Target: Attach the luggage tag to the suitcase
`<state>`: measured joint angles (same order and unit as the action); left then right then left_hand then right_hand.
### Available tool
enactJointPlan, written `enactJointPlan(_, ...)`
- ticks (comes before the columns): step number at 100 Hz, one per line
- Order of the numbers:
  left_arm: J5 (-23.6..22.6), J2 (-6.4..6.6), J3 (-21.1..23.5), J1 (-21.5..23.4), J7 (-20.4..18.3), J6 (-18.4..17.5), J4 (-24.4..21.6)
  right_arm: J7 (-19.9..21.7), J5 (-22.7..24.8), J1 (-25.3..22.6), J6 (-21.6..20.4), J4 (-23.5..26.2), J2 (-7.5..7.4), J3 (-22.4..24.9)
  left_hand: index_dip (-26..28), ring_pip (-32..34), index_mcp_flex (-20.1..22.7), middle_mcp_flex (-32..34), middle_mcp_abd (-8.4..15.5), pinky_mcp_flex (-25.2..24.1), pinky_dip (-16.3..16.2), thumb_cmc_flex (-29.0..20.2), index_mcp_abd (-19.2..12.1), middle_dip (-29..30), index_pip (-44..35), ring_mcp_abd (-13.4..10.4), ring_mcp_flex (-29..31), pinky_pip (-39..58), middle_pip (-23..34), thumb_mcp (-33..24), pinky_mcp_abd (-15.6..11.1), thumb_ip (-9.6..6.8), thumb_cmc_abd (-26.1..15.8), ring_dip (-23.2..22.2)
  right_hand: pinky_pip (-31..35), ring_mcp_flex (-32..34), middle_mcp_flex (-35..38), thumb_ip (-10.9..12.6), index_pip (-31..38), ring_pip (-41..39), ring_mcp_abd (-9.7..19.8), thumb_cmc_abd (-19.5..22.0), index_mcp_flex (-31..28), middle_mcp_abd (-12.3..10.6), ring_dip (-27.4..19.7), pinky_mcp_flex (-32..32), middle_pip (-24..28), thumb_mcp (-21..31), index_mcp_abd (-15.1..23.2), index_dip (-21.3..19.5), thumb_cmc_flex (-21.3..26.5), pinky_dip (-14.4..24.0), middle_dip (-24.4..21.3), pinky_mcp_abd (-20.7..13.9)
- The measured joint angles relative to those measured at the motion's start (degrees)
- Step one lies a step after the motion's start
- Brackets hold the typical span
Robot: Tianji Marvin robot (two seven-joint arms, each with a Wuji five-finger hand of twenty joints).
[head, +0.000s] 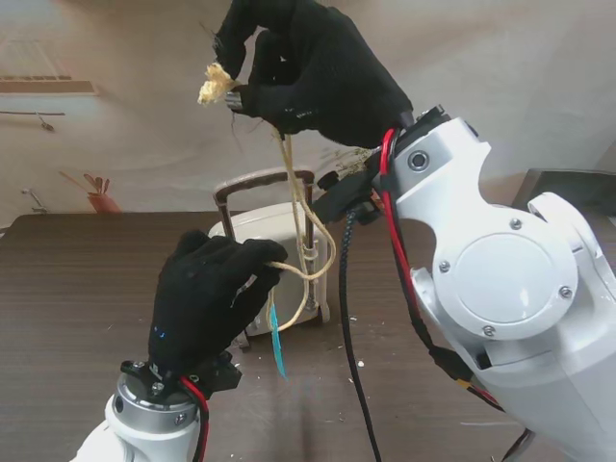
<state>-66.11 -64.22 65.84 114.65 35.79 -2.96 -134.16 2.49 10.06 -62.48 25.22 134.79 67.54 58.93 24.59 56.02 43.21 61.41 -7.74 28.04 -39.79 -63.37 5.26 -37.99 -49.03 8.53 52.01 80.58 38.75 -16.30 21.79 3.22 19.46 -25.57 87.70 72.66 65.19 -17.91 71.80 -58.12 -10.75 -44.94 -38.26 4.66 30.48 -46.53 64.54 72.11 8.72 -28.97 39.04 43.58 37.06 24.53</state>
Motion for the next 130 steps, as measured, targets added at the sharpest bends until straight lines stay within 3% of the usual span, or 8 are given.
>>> enactJointPlan(13, 0.37, -0.19, 0.07, -0.44, 0.60, 0.07, 0.00, -1.09, 0.05, 1.46, 0.85, -1.01, 0.50, -2.03, 0.00, 0.00, 0.00, 0.00, 0.00, -0.06, -0.01, -0.02, 0.00, -0.01, 0.02, 0.01, 0.00, 0.01, 0.00, 0.13, 0.00, 0.00, -0.01, 0.00, 0.00, 0.00, 0.00, 0.00, -0.01, 0.02, 0.00, 0.00, 0.00, 0.00, 0.00, 0.01, 0.00, 0.00, 0.11, 0.00, 0.00, 0.00, 0.00, 0.01)
enactJointPlan(31, 0.05, -0.32, 0.52, -0.71, 1.43, 0.55, 0.00, -2.62, 1.30, 4.08, -0.01, -6.86, 1.71, -4.07, -0.32, 0.00, 0.02, 0.00, 0.00, -0.44, -0.04, -0.06, 0.00, -0.01, 0.03, 0.01, 0.00, 0.02, 0.00, 0.60, 0.00, -0.20, -0.09, 0.00, 0.00, 0.00, 0.00, 0.00, -0.01, 0.06, 0.00, 0.00, 0.00, -0.01, 0.00, 0.06, -0.01, -0.01, 0.25, 0.00, 0.00, 0.00, 0.00, 0.01)
enactJointPlan(69, -0.96, -0.37, 3.68, 1.29, 2.19, 0.98, -0.05, -2.65, 2.97, 7.05, 1.96, -12.04, 2.11, -6.40, -0.57, 0.00, 0.08, 0.00, 0.00, -0.54, -0.13, -0.68, 0.00, -0.01, 0.04, 0.02, 0.00, 0.03, -0.01, 1.87, 0.00, -0.41, -0.14, 0.00, 0.00, -0.03, 0.00, 0.00, -0.01, 0.11, 0.00, 0.01, 0.00, -0.01, 0.00, 0.49, -0.60, -0.01, 0.29, 0.00, 0.00, 0.00, 0.00, 0.01)
enactJointPlan(130, 0.53, -0.37, 4.25, 1.09, -0.69, 1.29, -0.06, -2.06, 4.51, 16.41, 3.64, -22.28, 3.82, -12.02, -0.57, 0.00, 0.08, 0.00, 0.00, -0.58, -0.53, -0.68, 0.00, -0.01, 0.04, 0.03, 0.00, 0.04, -0.01, 1.88, 0.00, -0.41, -0.14, 0.00, -0.06, -0.07, 0.00, 0.00, -0.01, 0.12, 0.00, 0.01, 0.00, -0.04, 0.00, 0.55, -0.63, -0.03, 0.43, 0.00, 0.00, -0.01, 0.00, 0.01)
